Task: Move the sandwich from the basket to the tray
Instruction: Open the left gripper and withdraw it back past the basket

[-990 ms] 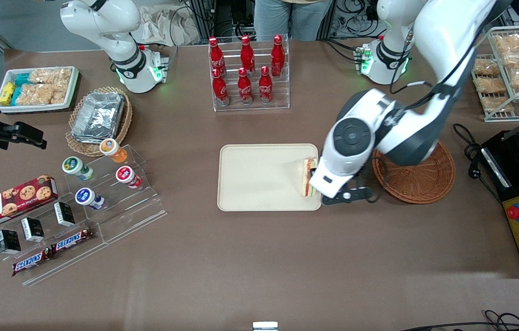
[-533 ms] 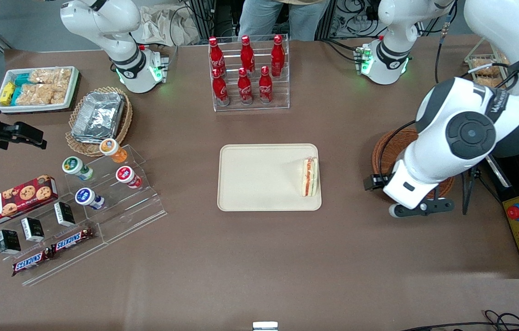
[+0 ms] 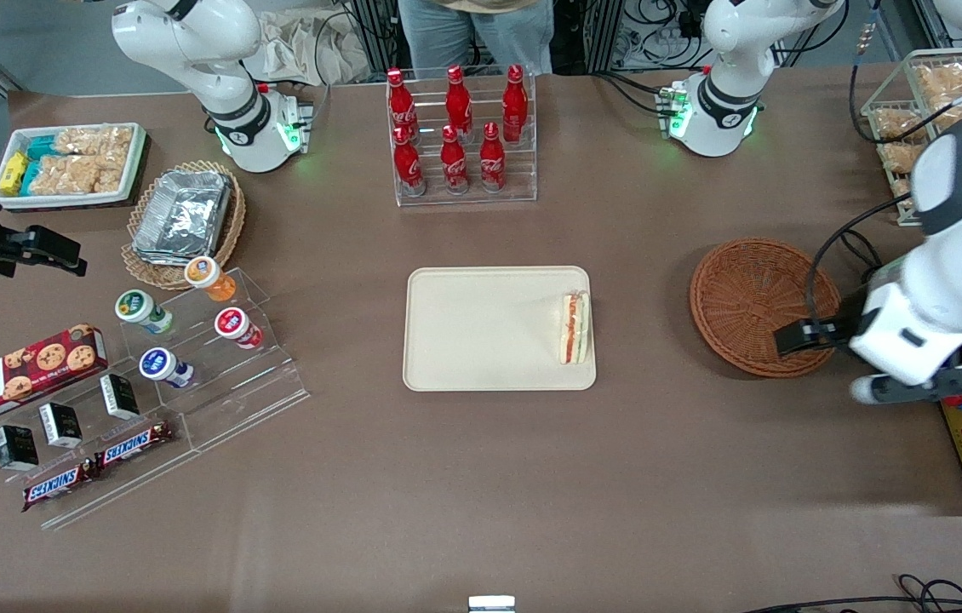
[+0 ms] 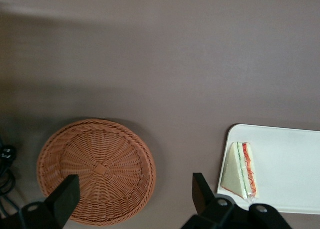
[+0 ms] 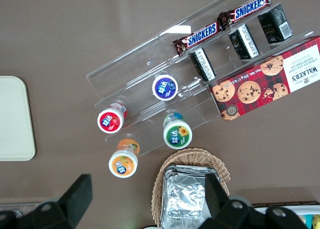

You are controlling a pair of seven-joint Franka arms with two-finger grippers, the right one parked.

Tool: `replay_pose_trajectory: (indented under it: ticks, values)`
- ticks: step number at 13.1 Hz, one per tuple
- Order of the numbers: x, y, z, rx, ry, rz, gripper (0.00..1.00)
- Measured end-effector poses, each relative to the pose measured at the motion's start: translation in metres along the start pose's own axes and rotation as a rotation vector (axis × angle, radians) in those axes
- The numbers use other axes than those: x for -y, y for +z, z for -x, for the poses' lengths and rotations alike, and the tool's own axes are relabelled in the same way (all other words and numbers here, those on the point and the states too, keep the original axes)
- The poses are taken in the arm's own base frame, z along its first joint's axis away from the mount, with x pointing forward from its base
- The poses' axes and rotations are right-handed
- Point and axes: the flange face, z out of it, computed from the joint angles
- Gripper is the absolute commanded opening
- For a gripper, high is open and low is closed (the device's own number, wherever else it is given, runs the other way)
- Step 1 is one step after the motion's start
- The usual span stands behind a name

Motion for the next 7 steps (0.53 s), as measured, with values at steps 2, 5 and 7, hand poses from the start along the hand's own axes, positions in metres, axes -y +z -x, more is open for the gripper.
replay_pose_trajectory:
  ticks: [2,5,7]
  values:
    - [0.017,-0.032,0.012,-0.03,-0.033,-0.014,1.0]
    - [0.017,-0.075,0.048,-0.051,-0.048,-0.002,1.0]
    - [0.01,-0.078,0.071,-0.045,-0.032,-0.015,1.0]
